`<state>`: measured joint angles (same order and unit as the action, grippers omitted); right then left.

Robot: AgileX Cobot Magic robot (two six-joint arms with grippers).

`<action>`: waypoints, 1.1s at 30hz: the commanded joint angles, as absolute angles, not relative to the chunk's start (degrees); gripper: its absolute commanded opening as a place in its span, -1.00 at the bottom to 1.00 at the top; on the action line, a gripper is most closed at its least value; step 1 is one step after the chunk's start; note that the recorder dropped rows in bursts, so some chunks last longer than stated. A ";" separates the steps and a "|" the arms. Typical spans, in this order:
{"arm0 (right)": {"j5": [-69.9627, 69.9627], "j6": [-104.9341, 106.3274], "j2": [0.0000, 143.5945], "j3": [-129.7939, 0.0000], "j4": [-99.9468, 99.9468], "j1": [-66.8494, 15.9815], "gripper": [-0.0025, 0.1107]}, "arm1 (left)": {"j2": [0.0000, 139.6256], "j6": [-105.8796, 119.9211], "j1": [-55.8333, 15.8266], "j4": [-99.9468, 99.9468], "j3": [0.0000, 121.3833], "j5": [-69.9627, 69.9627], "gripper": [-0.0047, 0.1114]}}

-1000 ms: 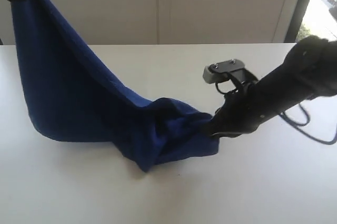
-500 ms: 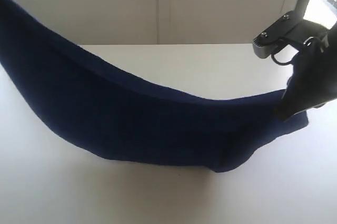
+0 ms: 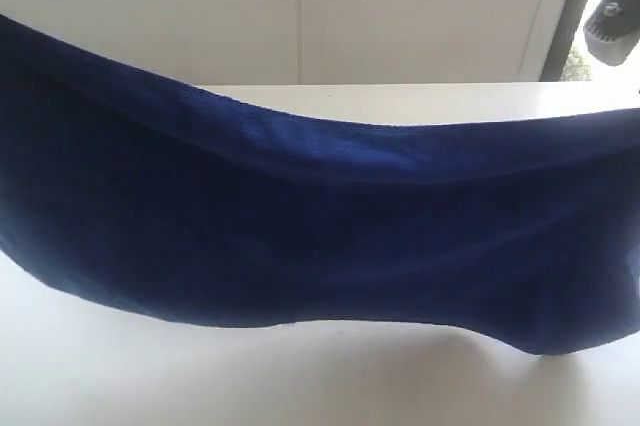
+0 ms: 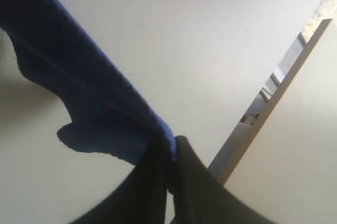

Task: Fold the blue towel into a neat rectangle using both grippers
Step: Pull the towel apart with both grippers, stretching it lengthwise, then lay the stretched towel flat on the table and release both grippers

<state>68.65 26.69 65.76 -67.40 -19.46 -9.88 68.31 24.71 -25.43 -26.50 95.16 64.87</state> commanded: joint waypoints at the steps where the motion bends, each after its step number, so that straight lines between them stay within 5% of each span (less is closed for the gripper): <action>1: 69.96 31.90 61.13 -68.80 -20.15 -9.66 -0.96 | 63.84 24.18 -25.19 -19.43 94.67 69.96 -0.92; 12: 68.88 34.33 68.65 -68.61 -19.75 -9.66 -0.96 | 64.96 16.64 -25.19 -31.25 75.81 69.96 -0.92; 20: 52.17 29.82 83.66 -68.61 -26.48 -9.66 -0.96 | 72.94 11.69 -24.44 -34.41 68.85 49.35 -0.92; 33: 33.81 12.58 101.82 -68.61 -51.12 -9.66 -0.96 | 87.70 5.87 -11.74 -34.41 66.19 23.35 -0.92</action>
